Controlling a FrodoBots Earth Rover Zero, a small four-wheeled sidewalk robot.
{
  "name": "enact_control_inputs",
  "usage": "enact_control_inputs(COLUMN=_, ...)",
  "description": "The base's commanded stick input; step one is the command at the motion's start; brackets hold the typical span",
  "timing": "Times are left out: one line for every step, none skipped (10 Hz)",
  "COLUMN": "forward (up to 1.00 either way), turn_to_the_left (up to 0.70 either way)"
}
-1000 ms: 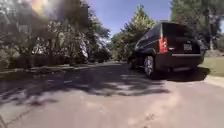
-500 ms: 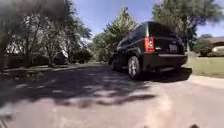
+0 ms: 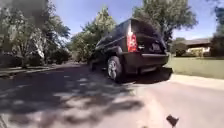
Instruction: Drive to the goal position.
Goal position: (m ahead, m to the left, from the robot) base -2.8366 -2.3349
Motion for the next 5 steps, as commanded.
enact_control_inputs(forward=0.7, turn_to_the_left=-0.35)
enact_control_inputs(forward=0.7, turn_to_the_left=-0.35)
enact_control_inputs(forward=0.7, turn_to_the_left=-0.35)
enact_control_inputs(forward=0.7, turn_to_the_left=-0.35)
enact_control_inputs(forward=0.7, turn_to_the_left=-0.35)
